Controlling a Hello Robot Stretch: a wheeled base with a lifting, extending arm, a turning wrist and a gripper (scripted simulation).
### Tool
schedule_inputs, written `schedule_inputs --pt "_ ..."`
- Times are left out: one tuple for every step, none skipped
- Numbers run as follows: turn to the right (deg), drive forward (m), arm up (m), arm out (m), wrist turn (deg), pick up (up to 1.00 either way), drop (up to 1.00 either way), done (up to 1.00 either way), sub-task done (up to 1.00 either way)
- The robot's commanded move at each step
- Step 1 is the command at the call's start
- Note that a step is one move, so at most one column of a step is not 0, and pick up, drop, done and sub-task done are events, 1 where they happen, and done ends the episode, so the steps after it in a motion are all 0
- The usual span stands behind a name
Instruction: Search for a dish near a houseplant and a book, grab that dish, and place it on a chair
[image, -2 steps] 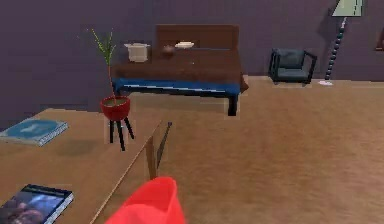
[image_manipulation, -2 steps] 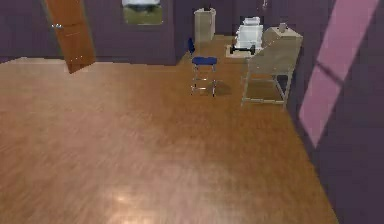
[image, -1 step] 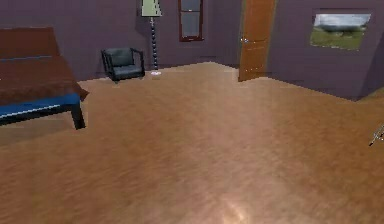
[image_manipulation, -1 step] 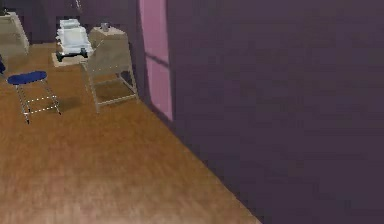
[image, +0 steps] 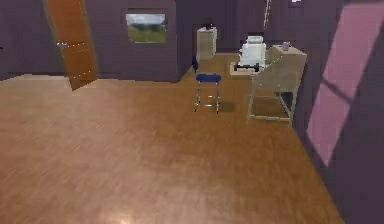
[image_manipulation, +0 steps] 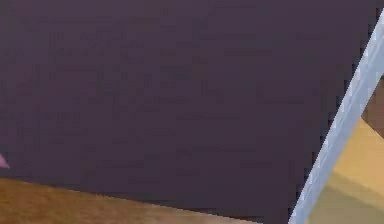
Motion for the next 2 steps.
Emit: schedule_inputs --pt "45.0 0.0 0.0 0.0 0.0 0.0 0.0 0.0 0.0" --pt "0.0 0.2 0.0 0.0 0.0 0.0 0.0 0.0 0.0"
